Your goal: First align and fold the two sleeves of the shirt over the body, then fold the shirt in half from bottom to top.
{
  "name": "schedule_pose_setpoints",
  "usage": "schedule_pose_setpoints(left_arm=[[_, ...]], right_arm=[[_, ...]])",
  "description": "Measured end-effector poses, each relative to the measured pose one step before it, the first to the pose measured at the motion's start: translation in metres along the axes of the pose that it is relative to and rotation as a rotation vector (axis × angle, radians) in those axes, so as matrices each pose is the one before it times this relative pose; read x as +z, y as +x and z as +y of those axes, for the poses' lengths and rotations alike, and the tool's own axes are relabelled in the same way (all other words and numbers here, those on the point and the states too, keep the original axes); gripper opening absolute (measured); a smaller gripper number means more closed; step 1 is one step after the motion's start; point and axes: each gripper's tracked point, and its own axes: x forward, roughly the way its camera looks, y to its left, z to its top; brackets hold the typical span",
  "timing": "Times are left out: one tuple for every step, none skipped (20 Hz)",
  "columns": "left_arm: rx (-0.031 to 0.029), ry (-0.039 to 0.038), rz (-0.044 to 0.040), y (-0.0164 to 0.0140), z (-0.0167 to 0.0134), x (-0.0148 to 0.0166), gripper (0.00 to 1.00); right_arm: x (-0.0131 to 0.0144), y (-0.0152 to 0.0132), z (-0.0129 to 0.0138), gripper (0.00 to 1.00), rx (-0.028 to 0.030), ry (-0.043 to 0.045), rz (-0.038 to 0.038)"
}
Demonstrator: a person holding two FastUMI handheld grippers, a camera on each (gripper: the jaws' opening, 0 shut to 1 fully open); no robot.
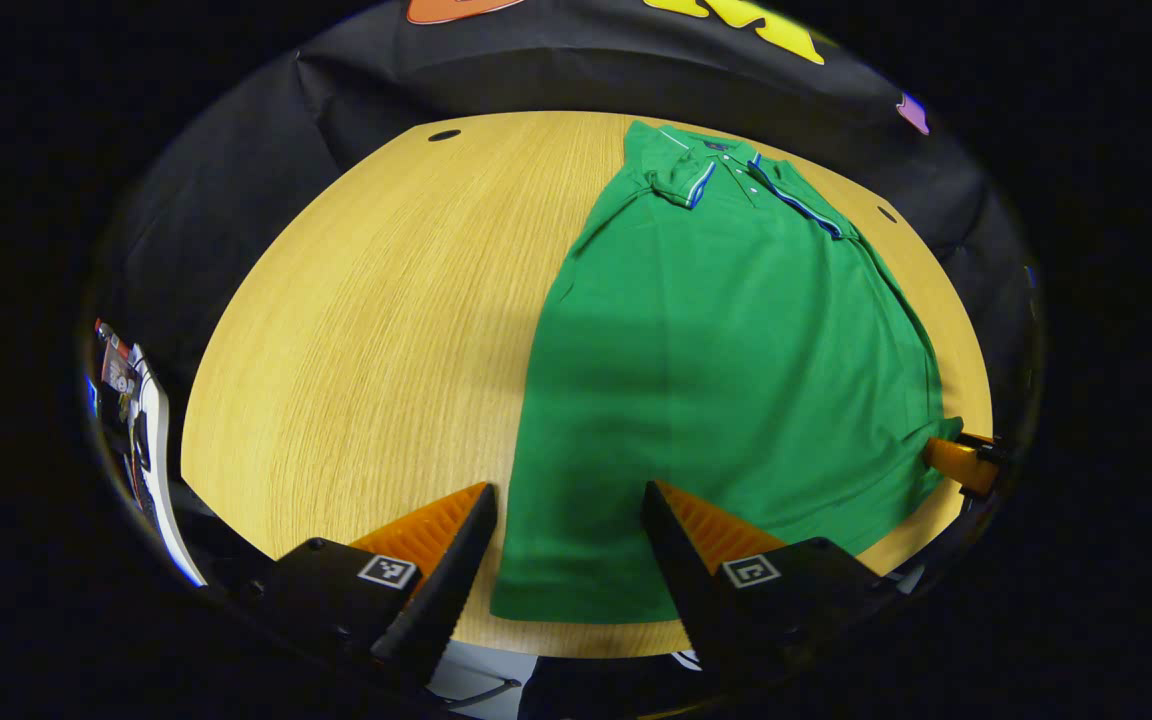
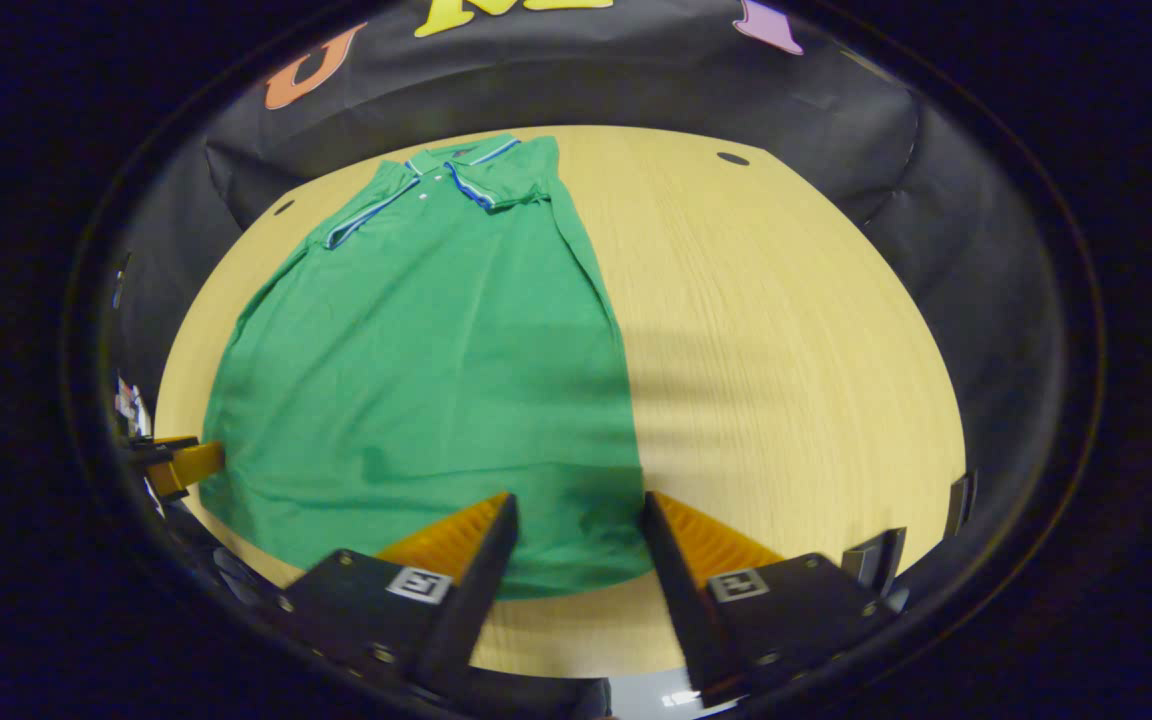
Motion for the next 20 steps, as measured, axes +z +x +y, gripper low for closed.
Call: schedule_pose_setpoints(left_arm=[[-0.01726, 0.03299, -0.01144, 0.00190, -0.00719, 0.00393, 0.66], [0.00844, 0.00880, -0.01249, 0.00242, -0.00097, 0.00272, 0.38], [0.01794, -0.00588, -0.01230, 0.00029, -0.00001, 0.00132, 0.09], [0.00909, -0.00444, -0.00777, 0.00057, -0.00022, 0.00137, 0.05], [-0.00509, -0.00935, -0.00267, 0.00081, -0.00038, 0.00053, 0.04], [-0.00936, -0.01107, 0.00182, -0.00077, -0.00040, 0.00035, 0.03], [-0.01216, -0.01288, 0.00170, 0.00075, -0.00112, -0.00088, 0.04], [-0.01008, -0.00904, 0.00373, -0.00071, 0.00035, 0.00100, 0.03], [-0.00491, -0.01013, 0.00245, -0.00300, 0.00119, -0.00128, 0.03], [-0.00192, -0.01158, 0.00173, -0.00054, 0.00016, -0.00008, 0.03], [-0.00274, -0.00879, 0.00072, 0.00063, -0.00004, 0.00052, 0.03], [-0.01425, -0.00997, 0.00044, -0.00030, -0.00218, 0.00073, 0.03], [-0.01870, -0.00791, 0.00196, 0.00021, -0.00454, 0.00031, 0.03], [-0.00889, -0.00081, -0.00517, -0.00080, -0.00126, 0.00306, 0.03], [-0.00366, -0.00035, -0.01403, -0.00059, -0.00136, 0.00480, 0.03], [-0.00931, -0.00734, -0.00641, 0.00024, -0.00210, 0.00486, 0.03], [-0.00845, -0.01333, -0.00771, -0.00080, -0.00279, 0.00556, 0.03], [-0.00595, -0.01293, -0.00640, -0.00110, -0.00236, 0.00448, 0.03], [-0.00666, -0.00884, -0.00624, -0.00045, -0.00228, 0.00576, 0.03], [-0.00356, -0.00369, -0.01177, -0.00136, -0.00228, 0.00678, 0.03]], right_arm=[[0.00213, 0.00147, 0.00722, 0.58, 0.01403, -0.00334, -0.00790], [0.00234, 0.00134, 0.00590, 0.40, 0.00456, -0.00569, -0.00892], [-0.00156, -0.00058, 0.00077, 0.22, -0.01573, -0.02245, 0.00028], [0.00251, -0.00181, 0.00185, 0.04, 0.00113, -0.01815, -0.00998], [-0.00097, -0.00012, 0.00394, 0.04, 0.00719, -0.00794, 0.00603], [0.00220, -0.00109, -0.00004, 0.01, 0.00868, 0.01250, -0.01158], [-0.00101, 0.00267, 0.00040, 0.01, 0.01155, 0.02548, -0.00036], [0.00075, 0.00045, -0.00034, 0.01, 0.01172, 0.02302, -0.00041], [0.00150, -0.00021, -0.00033, 0.01, 0.00963, 0.02093, -0.00540], [-0.00089, 0.00029, -0.00007, 0.00, 0.00635, 0.01317, 0.00195], [0.00104, -0.00032, -0.00021, 0.01, 0.00667, 0.01442, -0.00239], [0.00039, -0.00016, 0.00097, 0.01, 0.00826, 0.01984, -0.00054], [0.00117, 0.00012, -0.00096, 0.01, 0.00222, 0.01394, 0.00043], [0.00193, -0.00094, -0.00095, 0.00, 0.00298, 0.00768, -0.00641], [0.00468, -0.00142, -0.00100, 0.01, -0.00020, 0.00396, -0.01446], [0.00401, -0.00161, 0.00093, 0.00, 0.00513, 0.00127, -0.01115], [0.00504, -0.00146, 0.00036, 0.00, 0.00055, -0.00134, -0.01426], [0.00458, -0.00148, 0.00032, 0.01, 0.00261, -0.00585, -0.01254], [0.00507, -0.00128, 0.00147, 0.01, 0.00312, -0.00382, -0.00874], [0.00697, -0.00199, 0.00188, 0.00, 0.00406, 0.00065, -0.01621]])
